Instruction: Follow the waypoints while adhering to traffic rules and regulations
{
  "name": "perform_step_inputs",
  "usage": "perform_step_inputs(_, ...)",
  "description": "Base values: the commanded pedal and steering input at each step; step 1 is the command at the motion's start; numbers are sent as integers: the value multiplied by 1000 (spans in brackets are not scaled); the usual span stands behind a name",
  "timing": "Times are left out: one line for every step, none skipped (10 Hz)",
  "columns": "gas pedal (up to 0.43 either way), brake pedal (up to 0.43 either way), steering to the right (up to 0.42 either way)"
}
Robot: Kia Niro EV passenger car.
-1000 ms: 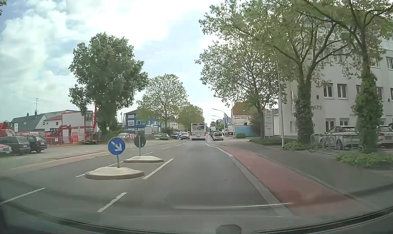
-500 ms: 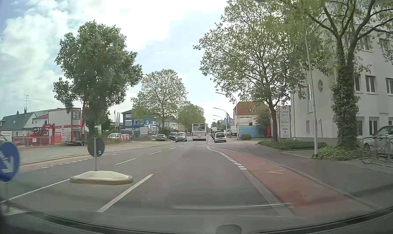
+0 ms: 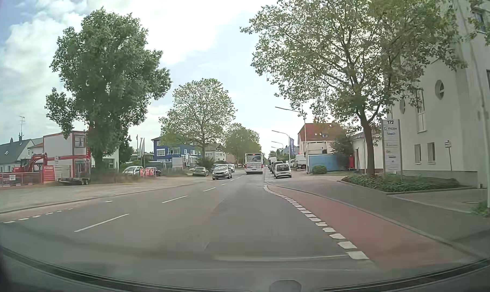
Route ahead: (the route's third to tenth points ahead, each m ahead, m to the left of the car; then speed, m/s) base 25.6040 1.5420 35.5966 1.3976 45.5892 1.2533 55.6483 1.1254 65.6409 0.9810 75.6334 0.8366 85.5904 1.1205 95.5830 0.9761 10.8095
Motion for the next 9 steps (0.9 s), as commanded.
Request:
perform_step_inputs(28,18,-28)
perform_step_inputs(28,18,-27)
perform_step_inputs(20,18,-27)
perform_step_inputs(20,18,-27)
perform_step_inputs(20,18,-26)
perform_step_inputs(20,18,-25)
perform_step_inputs(20,18,-21)
perform_step_inputs(20,18,-16)
perform_step_inputs(20,18,-7)
